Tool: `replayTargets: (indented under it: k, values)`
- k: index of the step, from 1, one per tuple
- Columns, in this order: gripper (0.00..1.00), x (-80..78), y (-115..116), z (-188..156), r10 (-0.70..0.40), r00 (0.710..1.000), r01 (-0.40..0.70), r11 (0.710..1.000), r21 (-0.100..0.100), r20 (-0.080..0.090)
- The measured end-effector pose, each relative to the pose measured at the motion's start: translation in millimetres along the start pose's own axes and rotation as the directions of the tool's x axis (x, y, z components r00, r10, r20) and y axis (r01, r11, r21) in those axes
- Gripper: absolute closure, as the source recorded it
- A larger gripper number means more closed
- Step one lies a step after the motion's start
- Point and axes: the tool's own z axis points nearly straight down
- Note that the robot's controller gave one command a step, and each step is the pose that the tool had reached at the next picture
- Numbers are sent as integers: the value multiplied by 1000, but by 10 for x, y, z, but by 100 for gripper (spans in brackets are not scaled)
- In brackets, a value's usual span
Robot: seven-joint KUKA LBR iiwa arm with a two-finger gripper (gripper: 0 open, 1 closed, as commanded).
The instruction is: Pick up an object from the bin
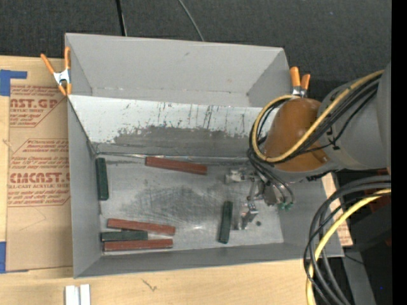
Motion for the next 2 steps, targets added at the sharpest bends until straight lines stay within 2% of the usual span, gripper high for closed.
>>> replayTargets:
  k: [1, 2]
  values:
    - [0, 1, 0, 1, 0, 1000, 0, 1000, 0, 0]
    - [100, 322, 485, 18, -308, 951, 308, 952, 0, -7]
